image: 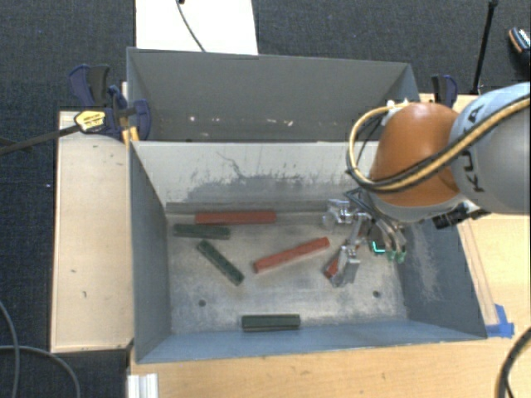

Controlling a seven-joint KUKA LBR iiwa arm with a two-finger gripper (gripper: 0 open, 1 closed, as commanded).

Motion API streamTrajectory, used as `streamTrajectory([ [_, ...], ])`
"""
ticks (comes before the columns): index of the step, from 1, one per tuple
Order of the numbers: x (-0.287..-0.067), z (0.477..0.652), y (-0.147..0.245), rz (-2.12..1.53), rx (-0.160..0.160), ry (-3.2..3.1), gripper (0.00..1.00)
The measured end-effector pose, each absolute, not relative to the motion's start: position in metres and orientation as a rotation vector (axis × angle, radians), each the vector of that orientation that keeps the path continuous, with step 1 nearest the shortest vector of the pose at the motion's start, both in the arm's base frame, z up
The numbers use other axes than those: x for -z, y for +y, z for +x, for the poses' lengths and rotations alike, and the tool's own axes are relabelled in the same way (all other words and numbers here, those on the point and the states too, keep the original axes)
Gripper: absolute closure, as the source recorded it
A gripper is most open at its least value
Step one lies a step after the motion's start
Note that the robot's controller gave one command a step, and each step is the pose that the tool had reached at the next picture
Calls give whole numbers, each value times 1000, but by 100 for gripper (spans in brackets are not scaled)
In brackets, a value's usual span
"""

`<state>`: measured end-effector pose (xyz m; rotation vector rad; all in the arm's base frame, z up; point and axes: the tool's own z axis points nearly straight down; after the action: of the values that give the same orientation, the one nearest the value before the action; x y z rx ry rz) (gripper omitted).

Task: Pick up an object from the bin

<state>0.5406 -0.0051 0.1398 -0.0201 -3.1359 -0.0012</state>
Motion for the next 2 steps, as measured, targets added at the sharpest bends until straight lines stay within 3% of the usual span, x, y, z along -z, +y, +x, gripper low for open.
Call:
streamTrajectory([
  [1, -68, 580, -7, 232, 1, -3134, 0],
  [2, -71, 581, -6, 230, 1, -3138, 100],
])
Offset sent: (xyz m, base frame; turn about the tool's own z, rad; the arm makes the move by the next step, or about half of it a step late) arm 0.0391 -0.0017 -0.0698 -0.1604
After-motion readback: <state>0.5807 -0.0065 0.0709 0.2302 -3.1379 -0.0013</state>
